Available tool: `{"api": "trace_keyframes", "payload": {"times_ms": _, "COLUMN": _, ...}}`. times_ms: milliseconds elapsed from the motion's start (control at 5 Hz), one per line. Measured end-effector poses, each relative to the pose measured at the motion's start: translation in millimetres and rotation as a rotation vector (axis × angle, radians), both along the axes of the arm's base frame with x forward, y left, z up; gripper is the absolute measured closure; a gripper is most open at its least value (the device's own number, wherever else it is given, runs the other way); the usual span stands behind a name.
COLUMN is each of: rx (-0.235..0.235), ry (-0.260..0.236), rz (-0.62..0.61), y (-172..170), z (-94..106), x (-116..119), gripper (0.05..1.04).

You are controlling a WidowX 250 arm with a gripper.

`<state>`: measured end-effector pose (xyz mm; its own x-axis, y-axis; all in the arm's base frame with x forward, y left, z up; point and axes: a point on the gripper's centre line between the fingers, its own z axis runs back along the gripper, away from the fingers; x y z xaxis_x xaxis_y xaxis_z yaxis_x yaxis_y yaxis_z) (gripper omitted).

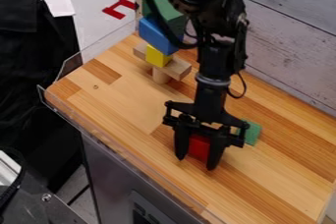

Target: Putting the red cube to the right of the table

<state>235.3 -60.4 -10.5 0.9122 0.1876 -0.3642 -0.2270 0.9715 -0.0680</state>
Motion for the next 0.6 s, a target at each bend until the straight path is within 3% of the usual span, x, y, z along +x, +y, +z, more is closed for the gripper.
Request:
{"api": "trace_keyframes", "payload": {"times_ms": 200, "rx": -0.01, "ry": -0.006, "rz": -0.008, "y": 2.1, "z": -2.2, "x": 4.5, "gripper": 0.492}}
{"api": "trace_keyframes", "payload": {"times_ms": 400, "rx": -0.011, "ry": -0.004, "rz": -0.009, "y": 2.4, "z": -3.1, "x": 5.2, "gripper": 0.408}}
{"api": "trace_keyframes", "payload": {"times_ms": 600, "rx": 0.019, "ry": -0.032, "rz": 0.018, "y": 6.8, "z": 12.9, "x": 5.9, "gripper": 0.137}}
